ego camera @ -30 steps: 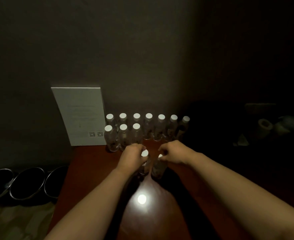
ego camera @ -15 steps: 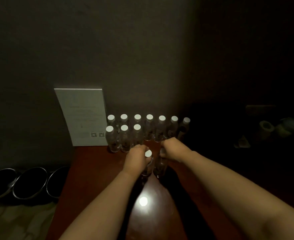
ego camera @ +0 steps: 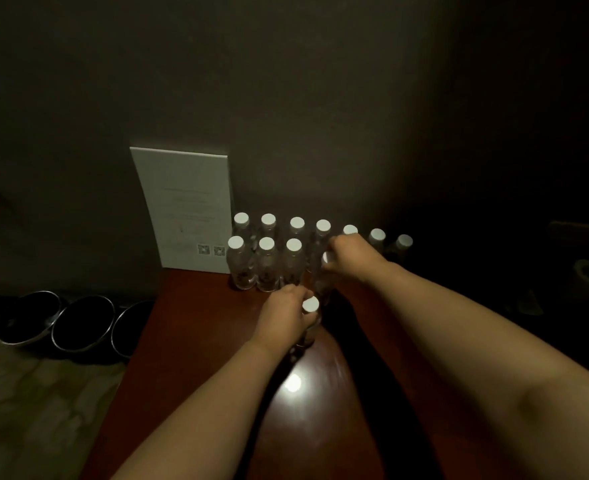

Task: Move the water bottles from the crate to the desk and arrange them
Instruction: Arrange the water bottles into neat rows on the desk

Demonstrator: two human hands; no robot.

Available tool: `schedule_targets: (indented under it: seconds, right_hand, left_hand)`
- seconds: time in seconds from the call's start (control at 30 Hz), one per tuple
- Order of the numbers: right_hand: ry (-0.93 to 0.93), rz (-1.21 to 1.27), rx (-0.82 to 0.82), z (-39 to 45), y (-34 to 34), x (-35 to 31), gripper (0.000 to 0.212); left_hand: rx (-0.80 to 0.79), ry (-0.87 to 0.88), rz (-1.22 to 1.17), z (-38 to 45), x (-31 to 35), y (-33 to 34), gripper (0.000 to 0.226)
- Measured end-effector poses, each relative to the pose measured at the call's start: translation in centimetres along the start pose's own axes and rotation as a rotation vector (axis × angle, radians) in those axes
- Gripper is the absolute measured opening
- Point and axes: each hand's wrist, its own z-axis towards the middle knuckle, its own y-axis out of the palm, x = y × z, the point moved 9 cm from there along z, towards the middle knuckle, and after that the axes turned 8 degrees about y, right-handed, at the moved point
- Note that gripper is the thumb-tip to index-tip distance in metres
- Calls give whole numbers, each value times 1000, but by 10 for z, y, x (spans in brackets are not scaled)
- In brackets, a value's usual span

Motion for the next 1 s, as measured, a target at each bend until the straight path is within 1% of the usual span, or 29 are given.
schedule_targets:
  seconds: [0.1,0.4,0.73,1.0]
  right_hand:
    - [-8,-4,-6,13,4,-7,20]
    - [-30,-9,-22,32,16,-7,29]
    - [-8,-29,-39,37,16,-6,28]
    - [14,-15,8,40,14,-4,25]
  left_hand:
    - [-2,8,1,2,-2,1,41]
    - [26,-2,-40,-1,-4,0,42]
    - [8,-6,-41,-4,-2,-2,40]
    - [8,-8,-43,-4,-3,-1,41]
